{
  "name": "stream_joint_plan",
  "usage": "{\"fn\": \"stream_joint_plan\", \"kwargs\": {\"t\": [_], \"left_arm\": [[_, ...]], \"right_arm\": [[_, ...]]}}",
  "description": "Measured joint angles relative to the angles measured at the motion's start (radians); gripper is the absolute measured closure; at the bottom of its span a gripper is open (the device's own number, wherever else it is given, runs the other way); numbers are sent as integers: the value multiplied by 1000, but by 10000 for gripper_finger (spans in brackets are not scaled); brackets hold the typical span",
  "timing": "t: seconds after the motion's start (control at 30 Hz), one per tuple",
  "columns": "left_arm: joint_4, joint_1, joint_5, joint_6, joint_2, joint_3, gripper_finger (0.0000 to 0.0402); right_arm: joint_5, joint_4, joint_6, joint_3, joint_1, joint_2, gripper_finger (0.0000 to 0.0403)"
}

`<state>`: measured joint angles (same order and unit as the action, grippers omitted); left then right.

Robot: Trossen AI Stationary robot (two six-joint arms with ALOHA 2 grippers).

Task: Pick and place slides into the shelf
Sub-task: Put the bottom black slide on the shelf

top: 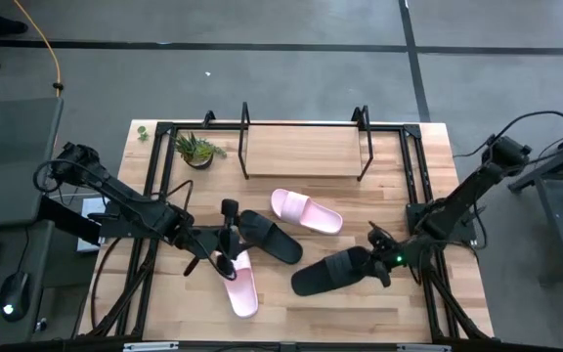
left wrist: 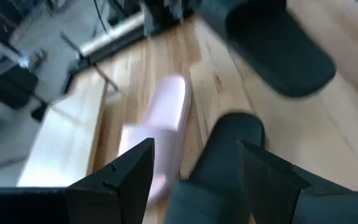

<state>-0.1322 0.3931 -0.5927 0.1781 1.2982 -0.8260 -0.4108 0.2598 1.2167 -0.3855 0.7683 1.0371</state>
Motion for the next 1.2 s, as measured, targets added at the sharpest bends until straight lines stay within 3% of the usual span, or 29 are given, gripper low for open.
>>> {"fn": "stream_joint_plan", "kwargs": {"t": [0.37,0.63,0.9,1.2], "left_arm": [[61,9,-15,194,59,3,190],[149,54,-27,320,95,2,190],[217,114,-115,470,97,2,190],[392,124,-223,718,222,3,190]], "right_arm": [[69,40,-104,0,-86,-81,403],[93,175,-188,0,-113,-82,403],[90,233,-233,0,-143,-81,403],[101,293,-257,0,-177,-68,403]]}}
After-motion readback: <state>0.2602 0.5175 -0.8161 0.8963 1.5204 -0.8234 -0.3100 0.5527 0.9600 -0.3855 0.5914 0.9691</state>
